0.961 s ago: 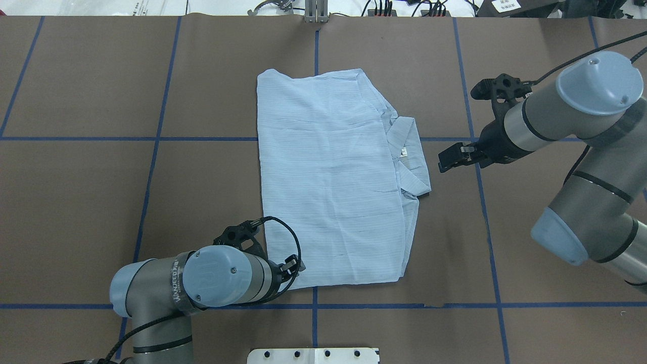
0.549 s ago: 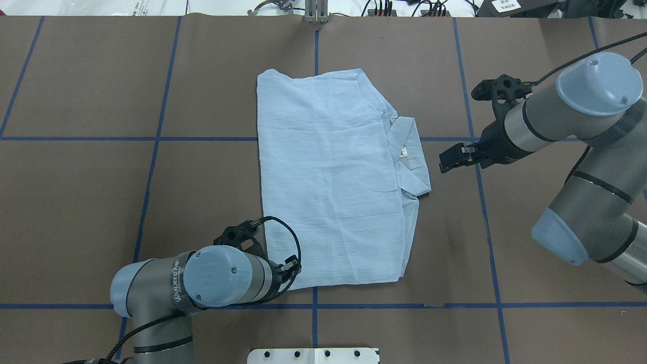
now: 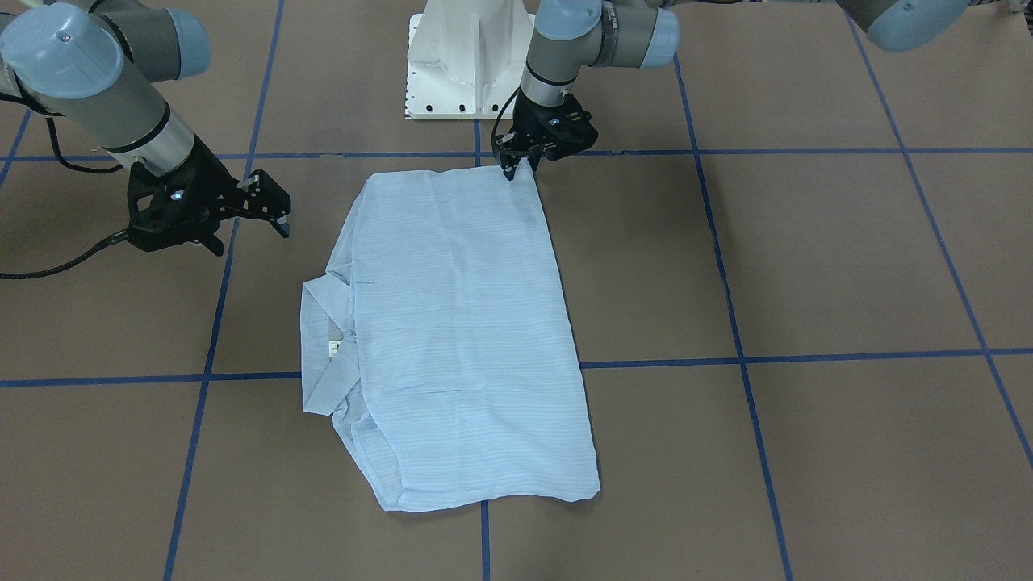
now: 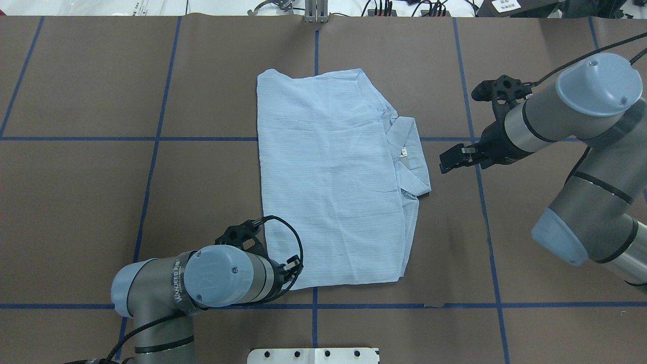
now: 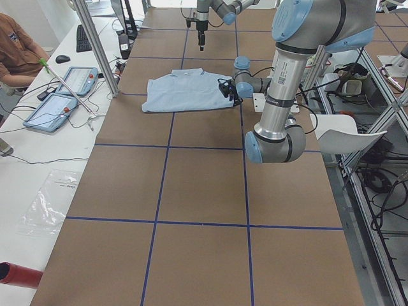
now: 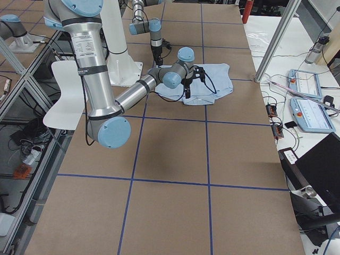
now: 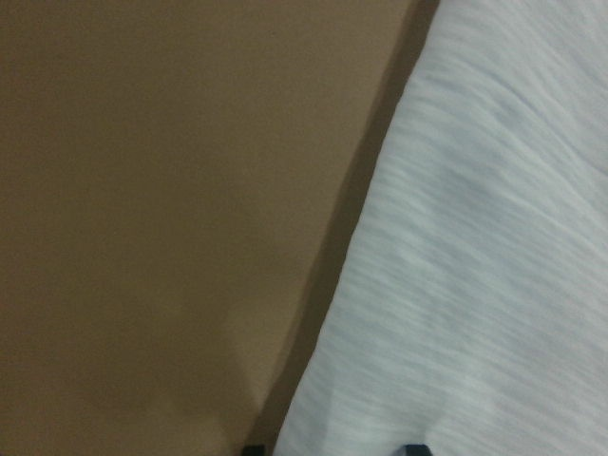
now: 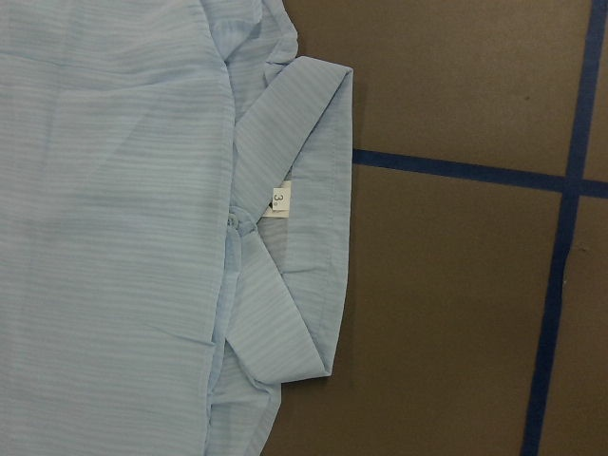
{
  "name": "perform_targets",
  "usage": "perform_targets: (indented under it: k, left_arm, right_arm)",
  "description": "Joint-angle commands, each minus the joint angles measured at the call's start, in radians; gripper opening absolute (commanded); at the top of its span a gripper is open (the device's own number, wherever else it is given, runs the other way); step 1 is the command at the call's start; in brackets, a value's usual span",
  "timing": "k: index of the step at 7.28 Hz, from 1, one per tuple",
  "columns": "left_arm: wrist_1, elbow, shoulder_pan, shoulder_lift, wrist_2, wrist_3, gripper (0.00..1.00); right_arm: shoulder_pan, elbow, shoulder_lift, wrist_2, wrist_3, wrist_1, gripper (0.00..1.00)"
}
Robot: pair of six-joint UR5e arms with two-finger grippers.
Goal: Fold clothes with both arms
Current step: 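Move the right gripper from the collar down to the shirt's near corner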
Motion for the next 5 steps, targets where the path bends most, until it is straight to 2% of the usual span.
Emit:
perform_targets:
  k: [1,3,4,5]
  left_arm:
    - [0.000,-0.004,-0.004,-0.004,-0.002,-0.001,0.00]
    - [0.002,-0.017,-0.026,-0.004,-0.006,0.002,0.00]
    - [0.002,-0.020,-0.035,-0.004,-0.009,0.004,0.00]
    - [0.002,-0.028,-0.036,-0.004,-0.011,0.004,0.00]
  right_arm:
    - [0.001,0.002,-0.001,0.000,0.002,0.000,1.00]
    - [-0.002,0.008,-0.001,0.002,0.022,0.000,1.00]
    - [-0.031,0.014,0.005,-0.002,0.104,0.002,1.00]
    - [-0.085,0.027,0.008,-0.043,0.211,0.014,1.00]
